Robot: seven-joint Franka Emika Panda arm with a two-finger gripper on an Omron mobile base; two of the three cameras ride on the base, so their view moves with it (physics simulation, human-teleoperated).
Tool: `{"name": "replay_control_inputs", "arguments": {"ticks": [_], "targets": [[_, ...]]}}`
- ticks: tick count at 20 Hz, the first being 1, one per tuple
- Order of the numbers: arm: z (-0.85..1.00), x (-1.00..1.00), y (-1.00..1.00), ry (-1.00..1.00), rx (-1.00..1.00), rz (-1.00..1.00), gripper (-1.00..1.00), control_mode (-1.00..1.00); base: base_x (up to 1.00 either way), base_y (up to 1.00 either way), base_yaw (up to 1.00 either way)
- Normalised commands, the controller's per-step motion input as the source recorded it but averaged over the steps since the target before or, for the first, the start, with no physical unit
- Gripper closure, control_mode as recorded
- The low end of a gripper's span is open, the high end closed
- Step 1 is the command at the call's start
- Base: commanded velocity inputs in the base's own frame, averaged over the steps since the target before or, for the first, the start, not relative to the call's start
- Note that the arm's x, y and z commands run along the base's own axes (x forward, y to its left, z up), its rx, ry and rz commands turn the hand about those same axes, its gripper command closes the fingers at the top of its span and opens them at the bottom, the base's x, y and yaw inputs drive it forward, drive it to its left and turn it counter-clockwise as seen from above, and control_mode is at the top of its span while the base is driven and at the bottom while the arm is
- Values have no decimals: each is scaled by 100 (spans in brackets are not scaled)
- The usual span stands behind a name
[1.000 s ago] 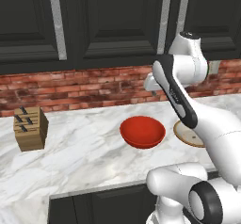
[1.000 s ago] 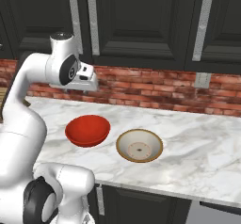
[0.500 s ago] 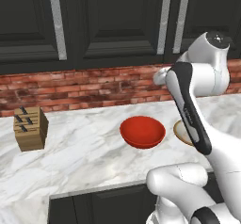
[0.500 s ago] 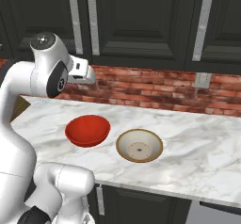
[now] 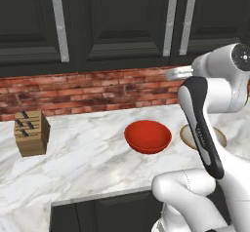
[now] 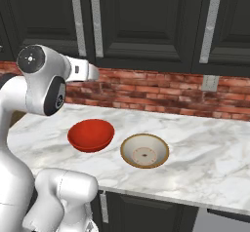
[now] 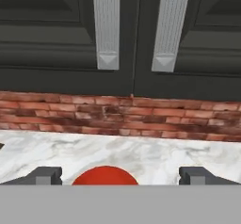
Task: Open the cabinet. Pick the bowls from the counter and place them in the cabinet. Then close the cabinet.
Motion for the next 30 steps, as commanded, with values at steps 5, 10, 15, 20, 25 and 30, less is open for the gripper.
{"name": "replay_control_inputs", "arguments": {"ticks": [5,10,15,20,25,30], "targets": [[40,0,-16,0,1,-5,-100,-100,0,0,0],[46,0,-15,0,0,-6,-100,-100,0,0,0],[33,2,-5,0,0,-1,-100,-100,0,0,0],[12,17,0,-1,0,0,-100,-100,0,0,0],[11,10,-8,0,0,0,-100,-100,0,0,0],[5,23,-11,0,0,0,-100,-100,0,0,0]]}}
